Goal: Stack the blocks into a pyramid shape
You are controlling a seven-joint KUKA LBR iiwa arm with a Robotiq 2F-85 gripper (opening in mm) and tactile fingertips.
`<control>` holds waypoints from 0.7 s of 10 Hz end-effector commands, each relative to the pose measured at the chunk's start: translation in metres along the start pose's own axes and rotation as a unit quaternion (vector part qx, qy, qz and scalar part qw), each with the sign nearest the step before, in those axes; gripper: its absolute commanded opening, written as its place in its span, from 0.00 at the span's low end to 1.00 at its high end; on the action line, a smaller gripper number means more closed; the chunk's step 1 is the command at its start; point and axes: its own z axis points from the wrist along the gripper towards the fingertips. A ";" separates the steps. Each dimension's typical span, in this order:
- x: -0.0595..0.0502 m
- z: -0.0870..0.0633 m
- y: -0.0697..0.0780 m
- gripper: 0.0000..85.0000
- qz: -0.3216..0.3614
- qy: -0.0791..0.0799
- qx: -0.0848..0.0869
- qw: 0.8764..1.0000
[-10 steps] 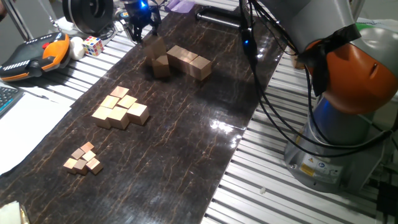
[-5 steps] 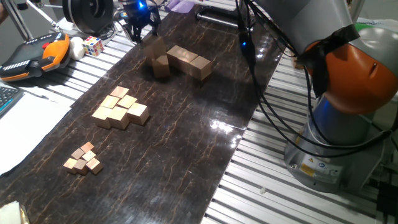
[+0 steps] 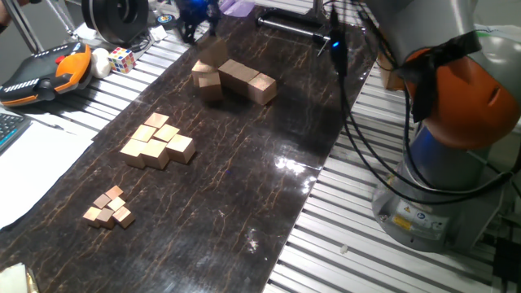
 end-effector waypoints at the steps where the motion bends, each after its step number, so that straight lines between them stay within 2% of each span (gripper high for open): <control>1: 0.013 0.005 -0.012 0.73 -0.003 -0.005 -0.004 1.000; 2: 0.017 0.013 -0.021 0.73 -0.006 -0.015 -0.008 1.000; 4: 0.022 0.019 -0.027 0.73 -0.006 -0.021 -0.010 1.000; 6: 0.025 0.025 -0.032 0.72 -0.017 -0.030 0.008 0.999; 7: 0.026 0.029 -0.036 0.70 -0.025 -0.033 0.010 0.999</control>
